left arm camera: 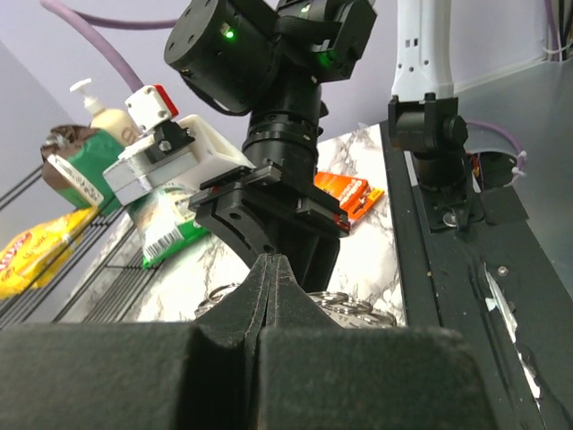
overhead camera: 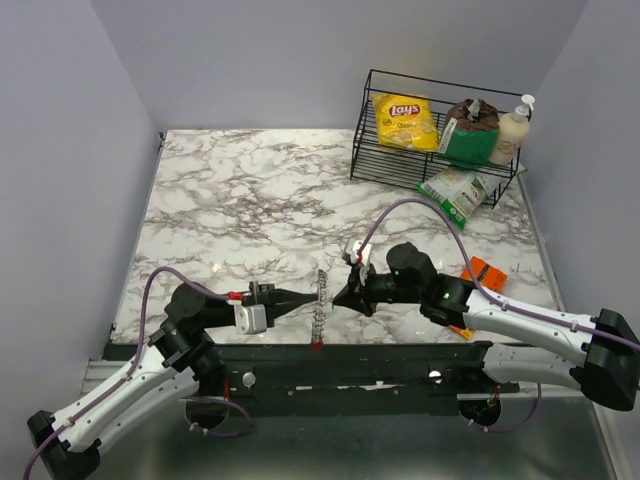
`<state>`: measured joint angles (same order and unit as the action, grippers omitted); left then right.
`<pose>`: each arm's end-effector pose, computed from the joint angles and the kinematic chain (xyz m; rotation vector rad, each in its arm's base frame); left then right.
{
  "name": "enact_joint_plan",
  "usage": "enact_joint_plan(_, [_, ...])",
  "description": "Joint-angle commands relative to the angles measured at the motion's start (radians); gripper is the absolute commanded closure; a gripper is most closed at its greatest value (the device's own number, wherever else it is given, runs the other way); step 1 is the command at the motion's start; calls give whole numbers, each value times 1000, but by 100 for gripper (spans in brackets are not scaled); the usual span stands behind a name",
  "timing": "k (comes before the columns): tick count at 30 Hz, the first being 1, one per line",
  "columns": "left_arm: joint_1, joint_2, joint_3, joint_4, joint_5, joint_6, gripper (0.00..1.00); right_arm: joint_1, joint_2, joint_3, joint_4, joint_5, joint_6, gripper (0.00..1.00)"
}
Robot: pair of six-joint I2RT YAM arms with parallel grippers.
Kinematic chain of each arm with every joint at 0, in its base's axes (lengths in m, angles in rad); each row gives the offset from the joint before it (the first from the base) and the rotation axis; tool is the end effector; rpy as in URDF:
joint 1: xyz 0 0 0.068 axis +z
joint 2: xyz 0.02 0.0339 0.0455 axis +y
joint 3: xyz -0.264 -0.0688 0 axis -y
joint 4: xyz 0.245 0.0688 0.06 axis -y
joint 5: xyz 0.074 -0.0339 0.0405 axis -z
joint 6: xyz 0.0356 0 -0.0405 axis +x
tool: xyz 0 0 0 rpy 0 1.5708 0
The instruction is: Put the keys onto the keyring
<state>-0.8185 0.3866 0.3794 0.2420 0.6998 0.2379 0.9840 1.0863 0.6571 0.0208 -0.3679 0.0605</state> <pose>0.0648 -0.1028 0.2948 1.1963 0.8350 -0.9433 0.1240 0.2096 0.2571 -1.1581 1.7547 1.0203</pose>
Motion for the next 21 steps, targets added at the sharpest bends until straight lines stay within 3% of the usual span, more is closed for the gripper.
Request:
enact_joint_plan(1, [-1,31,12,43,-55,-8,100,-4,10,-48,16,92,7,99])
enact_joint_plan(8, [-1,55,-46,164,-124,-58,100,-7,23,-80,56,185,19,99])
enact_joint_plan(21, [-1,74,-120,217,-292,-91,100,-70,141,-79,110,190,47,99])
